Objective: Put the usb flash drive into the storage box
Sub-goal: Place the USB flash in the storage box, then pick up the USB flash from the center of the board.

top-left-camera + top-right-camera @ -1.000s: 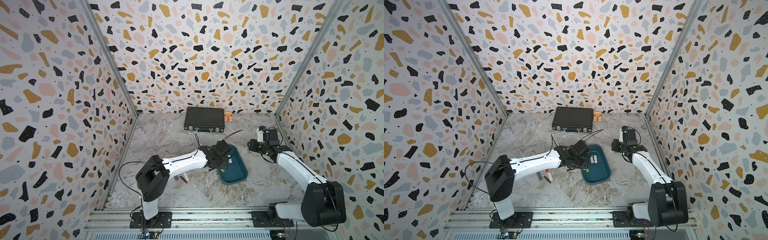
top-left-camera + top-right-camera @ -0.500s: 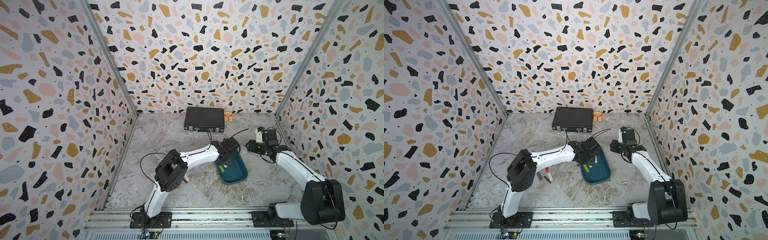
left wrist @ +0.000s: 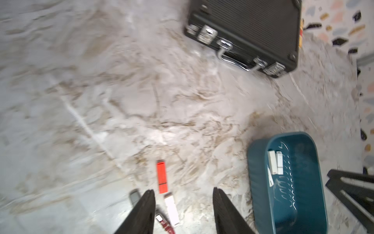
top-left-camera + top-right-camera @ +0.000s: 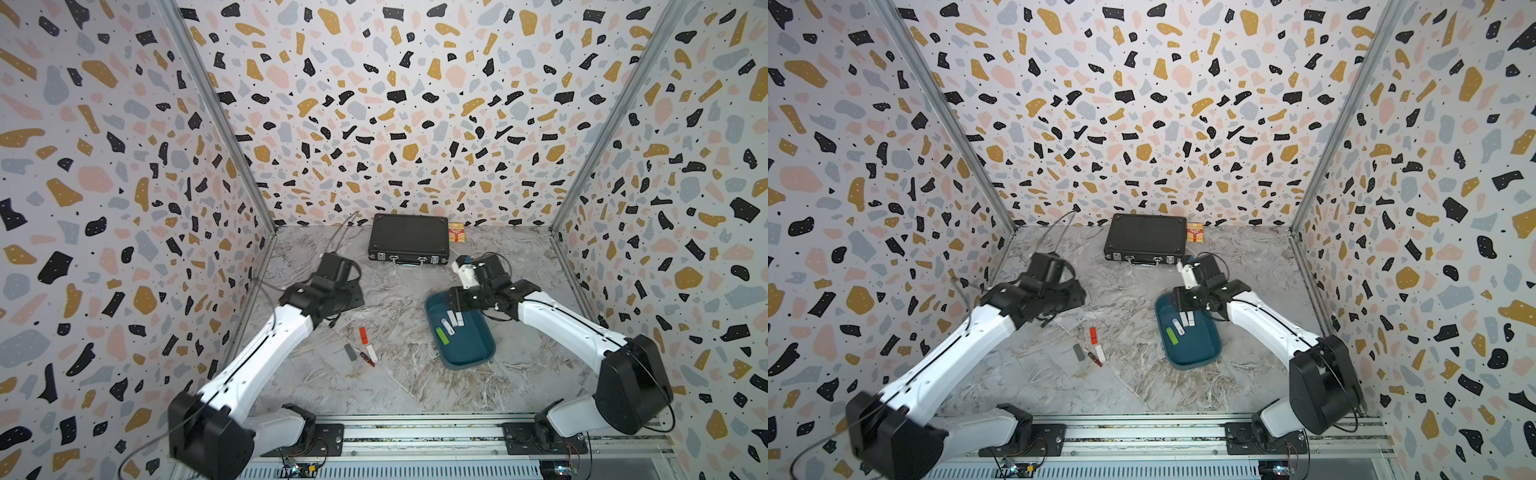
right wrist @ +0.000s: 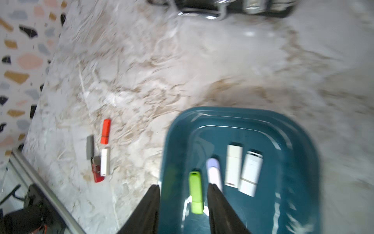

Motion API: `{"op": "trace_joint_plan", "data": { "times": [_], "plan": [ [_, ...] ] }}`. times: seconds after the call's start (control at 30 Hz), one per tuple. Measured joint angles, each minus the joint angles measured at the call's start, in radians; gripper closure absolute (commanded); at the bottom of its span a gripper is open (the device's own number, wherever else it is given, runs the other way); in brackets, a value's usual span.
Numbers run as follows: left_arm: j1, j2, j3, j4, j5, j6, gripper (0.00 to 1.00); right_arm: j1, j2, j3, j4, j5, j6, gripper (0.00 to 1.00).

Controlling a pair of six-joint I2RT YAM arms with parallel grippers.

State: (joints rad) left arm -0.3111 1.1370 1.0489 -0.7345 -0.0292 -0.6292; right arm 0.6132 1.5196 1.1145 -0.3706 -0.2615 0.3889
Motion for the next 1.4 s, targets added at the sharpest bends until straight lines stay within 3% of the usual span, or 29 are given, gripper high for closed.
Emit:
{"op": "trace_joint_plan", "data": {
  "times": [0.17,0.37,0.83,1.4],
  "plan": [
    [0.197,-0.168,-0.075,-0.132,0.044,0.065,0.49,0.230,0.243,0.193,-0.029,0.057,0.016,0.56],
    [0.254,-0.197,-0.117,-0.175,0.089,0.115,0.51,0.378,0.474,0.396,-0.095,0.137,0.019,0.56],
    [0.259,-0.248,-0.140,-0.169,0.102,0.139,0.51,0.435,0.734,0.712,-0.205,0.211,0.010,0.57],
    [0.259,-0.256,-0.146,-0.163,0.102,0.140,0.51,0.501,0.875,0.893,-0.285,0.278,-0.042,0.59]
  ]
}}
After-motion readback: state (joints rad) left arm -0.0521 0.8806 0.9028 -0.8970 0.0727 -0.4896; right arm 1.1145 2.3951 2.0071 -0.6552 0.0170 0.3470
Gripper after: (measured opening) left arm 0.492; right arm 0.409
